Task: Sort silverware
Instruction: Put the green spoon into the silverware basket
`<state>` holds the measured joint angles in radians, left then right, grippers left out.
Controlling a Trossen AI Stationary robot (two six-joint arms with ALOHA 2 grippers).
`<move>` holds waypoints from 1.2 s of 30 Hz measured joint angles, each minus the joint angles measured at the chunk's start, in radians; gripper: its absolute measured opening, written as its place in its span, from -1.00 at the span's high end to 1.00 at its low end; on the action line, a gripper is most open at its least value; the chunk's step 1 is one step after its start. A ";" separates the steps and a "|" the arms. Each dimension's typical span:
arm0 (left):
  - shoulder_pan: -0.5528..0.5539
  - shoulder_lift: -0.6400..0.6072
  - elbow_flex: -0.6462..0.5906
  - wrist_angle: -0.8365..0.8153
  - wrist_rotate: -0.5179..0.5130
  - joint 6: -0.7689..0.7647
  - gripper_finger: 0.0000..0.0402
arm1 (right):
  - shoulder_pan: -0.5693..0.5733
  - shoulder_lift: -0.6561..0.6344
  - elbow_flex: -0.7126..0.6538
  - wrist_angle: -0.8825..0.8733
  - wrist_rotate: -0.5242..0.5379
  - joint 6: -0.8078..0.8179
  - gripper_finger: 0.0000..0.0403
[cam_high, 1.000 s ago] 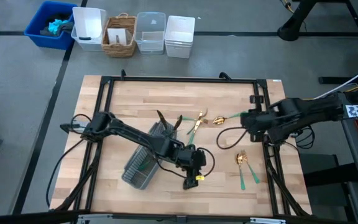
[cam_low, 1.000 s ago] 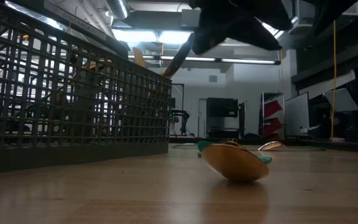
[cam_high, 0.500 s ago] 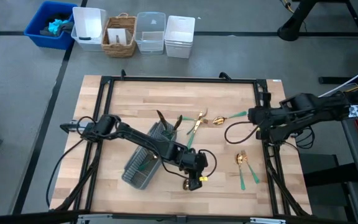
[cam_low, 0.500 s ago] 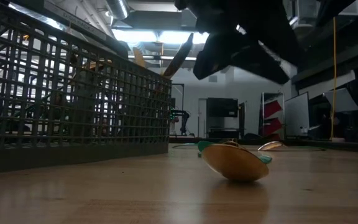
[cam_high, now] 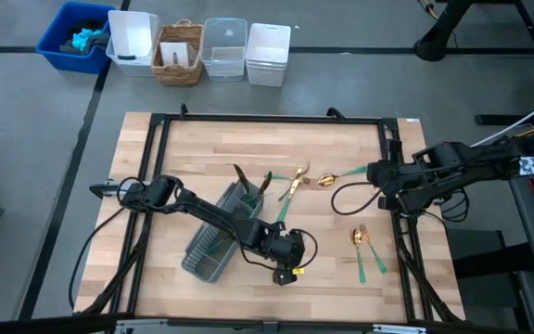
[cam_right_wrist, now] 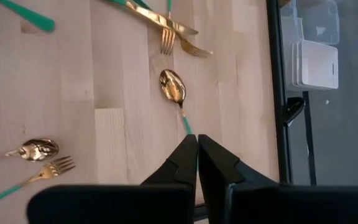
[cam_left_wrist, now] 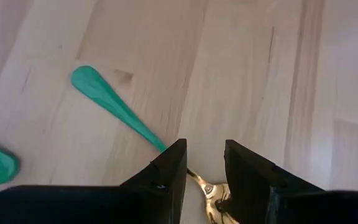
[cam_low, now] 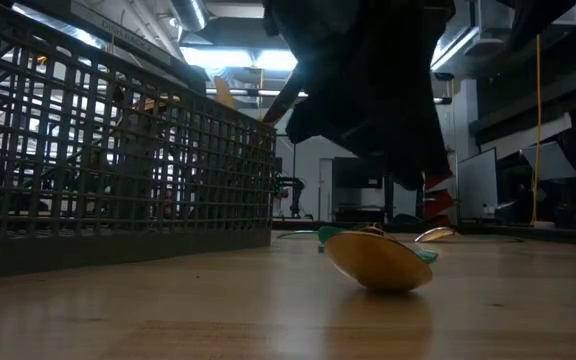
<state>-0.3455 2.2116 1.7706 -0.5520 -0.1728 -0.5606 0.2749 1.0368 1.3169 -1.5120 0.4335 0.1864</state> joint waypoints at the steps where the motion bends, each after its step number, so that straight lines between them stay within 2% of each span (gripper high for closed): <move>1: 0.000 0.000 0.000 0.000 0.000 -0.006 0.50 | 0.000 0.000 -0.010 0.001 0.000 0.000 0.92; 12: -0.016 0.081 0.000 -0.019 0.012 -0.071 0.50 | 0.000 0.001 -0.109 0.000 0.000 0.000 0.92; 26: -0.006 0.105 0.005 -0.102 0.012 -0.140 0.51 | 0.000 0.001 -0.117 0.021 -0.001 -0.001 0.92; 29: -0.006 0.104 0.004 -0.103 0.011 -0.119 0.60 | 0.000 0.001 -0.117 0.021 0.000 -0.001 0.92; 34: -0.006 0.103 0.003 -0.110 0.009 -0.111 0.92 | 0.000 0.000 -0.117 0.020 0.000 -0.007 0.92; 36: -0.006 0.103 0.002 -0.110 0.009 -0.112 0.96 | 0.000 -0.006 -0.117 0.021 0.000 -0.007 0.92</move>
<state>-0.3519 2.3148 1.7729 -0.6624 -0.1635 -0.6731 0.2749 1.0303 1.1999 -1.4910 0.4332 0.1795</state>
